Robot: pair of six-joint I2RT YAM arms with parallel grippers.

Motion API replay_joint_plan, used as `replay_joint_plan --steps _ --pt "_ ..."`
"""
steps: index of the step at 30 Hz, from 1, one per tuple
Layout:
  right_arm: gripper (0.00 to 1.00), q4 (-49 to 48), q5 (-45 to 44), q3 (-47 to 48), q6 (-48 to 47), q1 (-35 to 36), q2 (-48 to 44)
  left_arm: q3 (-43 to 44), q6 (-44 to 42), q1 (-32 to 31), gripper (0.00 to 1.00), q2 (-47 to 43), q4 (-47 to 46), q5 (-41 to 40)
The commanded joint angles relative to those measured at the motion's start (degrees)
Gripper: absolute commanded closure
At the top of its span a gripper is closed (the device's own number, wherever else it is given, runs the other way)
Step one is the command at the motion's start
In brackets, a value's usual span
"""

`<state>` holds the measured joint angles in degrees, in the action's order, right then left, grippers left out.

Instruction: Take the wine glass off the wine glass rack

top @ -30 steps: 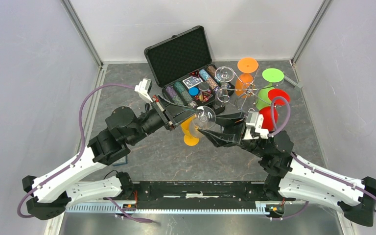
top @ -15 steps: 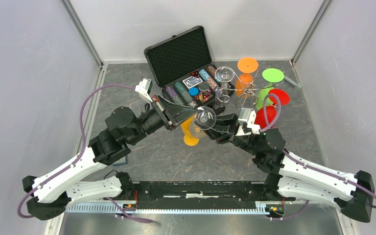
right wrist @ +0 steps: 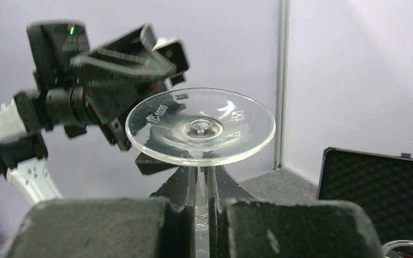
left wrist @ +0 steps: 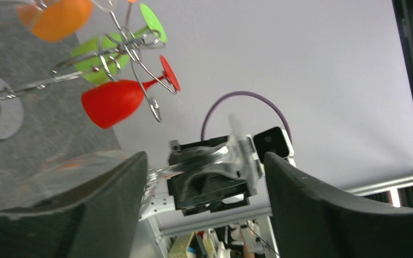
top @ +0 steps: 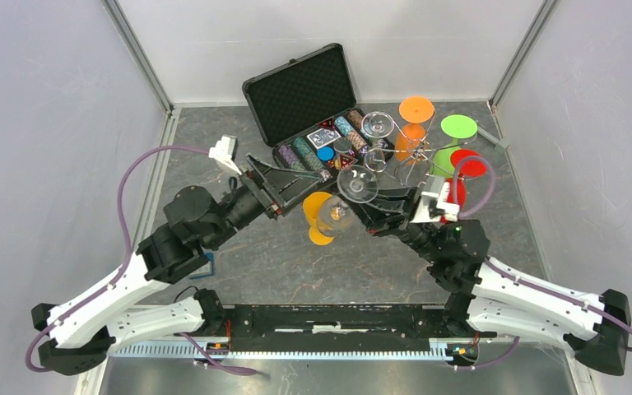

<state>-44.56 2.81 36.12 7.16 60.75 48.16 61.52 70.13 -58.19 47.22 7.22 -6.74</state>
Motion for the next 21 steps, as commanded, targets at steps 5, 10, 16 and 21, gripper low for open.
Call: replay_joint_plan --steps 5,10,16,21 --pt "1.0 -15.6 -16.8 -0.2 9.3 0.0 -6.8 -5.4 -8.2 0.2 0.0 -8.6 3.8 -11.9" --pt "1.0 -20.3 -20.6 2.9 17.5 0.0 -3.6 -7.5 -11.3 0.2 0.0 -7.7 -0.7 -4.8" --pt "1.0 -27.3 -23.8 3.9 28.4 0.0 1.7 -12.4 -8.9 0.2 0.07 -9.3 -12.7 2.3" --pt "1.0 -30.0 -25.3 4.6 33.8 0.0 5.8 -14.6 -7.7 0.2 0.24 -9.6 -21.0 5.7"
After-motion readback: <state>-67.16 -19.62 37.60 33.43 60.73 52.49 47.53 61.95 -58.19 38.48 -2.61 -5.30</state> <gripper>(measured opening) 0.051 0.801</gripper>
